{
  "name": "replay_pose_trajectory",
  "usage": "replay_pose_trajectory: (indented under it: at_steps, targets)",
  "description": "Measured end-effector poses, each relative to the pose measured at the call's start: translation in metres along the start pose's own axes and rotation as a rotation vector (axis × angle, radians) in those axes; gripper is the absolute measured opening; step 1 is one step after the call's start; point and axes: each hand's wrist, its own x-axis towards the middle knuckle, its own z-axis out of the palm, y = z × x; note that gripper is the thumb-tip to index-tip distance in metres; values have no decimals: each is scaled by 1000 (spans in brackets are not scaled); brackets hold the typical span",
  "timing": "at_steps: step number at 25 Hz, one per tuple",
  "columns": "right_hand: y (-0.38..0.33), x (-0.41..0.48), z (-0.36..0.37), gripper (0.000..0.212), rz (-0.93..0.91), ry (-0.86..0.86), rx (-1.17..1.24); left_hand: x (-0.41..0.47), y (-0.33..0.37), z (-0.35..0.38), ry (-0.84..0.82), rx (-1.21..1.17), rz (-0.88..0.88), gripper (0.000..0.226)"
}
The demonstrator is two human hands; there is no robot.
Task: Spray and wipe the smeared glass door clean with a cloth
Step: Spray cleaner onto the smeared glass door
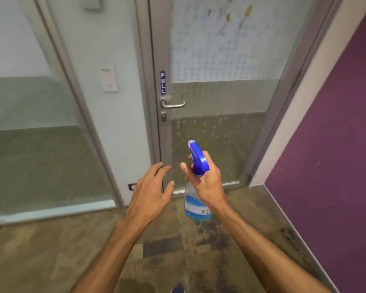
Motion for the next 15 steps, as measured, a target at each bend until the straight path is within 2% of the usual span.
replay_pose_trajectory:
  at_steps: [9,15]
  targets:
    - [11,132,-47,29,-63,172,-46,165,35,7,-23,3,176,47]
    - [-1,225,-80,33,-135,312,-113,265,71,-5,46,17,306,55]
